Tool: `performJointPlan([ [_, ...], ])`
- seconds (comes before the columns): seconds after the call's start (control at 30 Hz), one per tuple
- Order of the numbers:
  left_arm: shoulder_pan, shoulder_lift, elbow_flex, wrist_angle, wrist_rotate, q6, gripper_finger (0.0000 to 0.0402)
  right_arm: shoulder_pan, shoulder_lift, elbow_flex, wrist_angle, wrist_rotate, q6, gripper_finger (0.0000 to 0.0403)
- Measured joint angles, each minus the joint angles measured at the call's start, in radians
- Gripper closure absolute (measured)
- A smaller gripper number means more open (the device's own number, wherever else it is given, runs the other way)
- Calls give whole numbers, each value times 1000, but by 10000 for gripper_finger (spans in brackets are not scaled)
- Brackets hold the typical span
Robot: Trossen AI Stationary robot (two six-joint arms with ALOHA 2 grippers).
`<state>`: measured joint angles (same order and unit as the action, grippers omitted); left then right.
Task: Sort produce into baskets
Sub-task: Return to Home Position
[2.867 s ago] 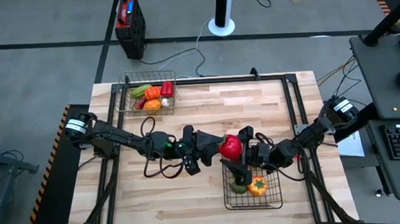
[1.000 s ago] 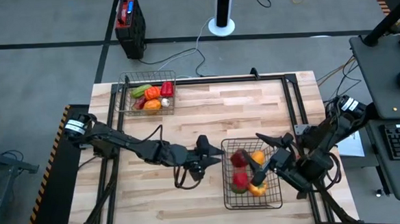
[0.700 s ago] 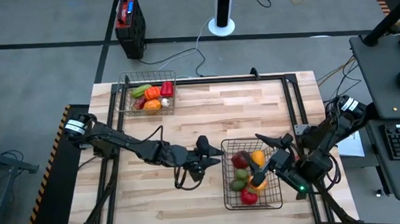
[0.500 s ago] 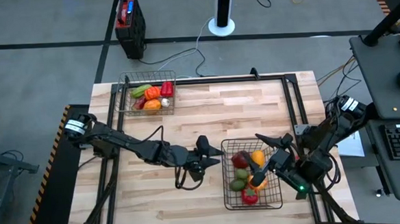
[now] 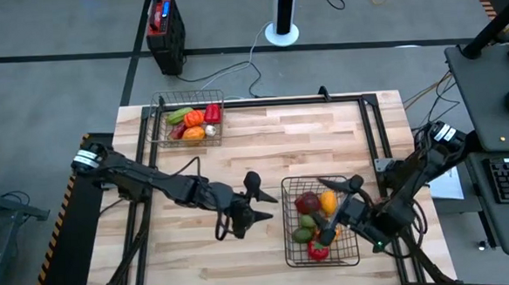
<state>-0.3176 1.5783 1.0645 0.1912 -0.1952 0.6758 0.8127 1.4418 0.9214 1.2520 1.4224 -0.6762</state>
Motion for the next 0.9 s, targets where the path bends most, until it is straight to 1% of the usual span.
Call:
performJointPlan([
  [0.1, -5, -38, -1, -9, 3, -49, 192, -19, 0, -34, -54, -113, 109, 49],
  [0.2, -14, -78, -1, -8, 3, -70, 192, -68, 0, -57, -157, -241, 256, 49],
  [0.3, -39, -112, -1, -8, 4, -90, 192, -148, 0, -62, -319, -436, 452, 49],
  [0.37, -58, -130, -1, -8, 4, -107, 192, -211, 0, -62, -410, -551, 554, 49],
  [0.43, -71, -146, -5, -9, 5, -120, 192, -266, 1, -62, -461, -594, 604, 49],
  [0.5, -74, -155, -11, -10, -1, -135, 192, -303, 1, -64, -478, -612, 609, 49],
  [0.63, -72, -156, -35, -11, -6, -165, 192, -348, 1, -65, -475, -737, 569, 49],
  [0.7, -69, -160, -54, -7, -58, -145, 192, -363, 0, -65, -460, -774, 528, 49],
  [0.77, -62, -173, -68, -7, -139, -113, 192, -376, -7, -65, -454, -778, 500, 49],
  [0.8, -56, -184, -71, -6, -159, -99, 192, -382, -13, -65, -454, -777, 492, 49],
  [0.87, -40, -214, -76, -9, -152, -93, 192, -388, -27, -66, -456, -779, 466, 49],
  [0.9, -29, -230, -80, -10, -130, -94, 192, -391, -34, -68, -455, -791, 451, 49],
])
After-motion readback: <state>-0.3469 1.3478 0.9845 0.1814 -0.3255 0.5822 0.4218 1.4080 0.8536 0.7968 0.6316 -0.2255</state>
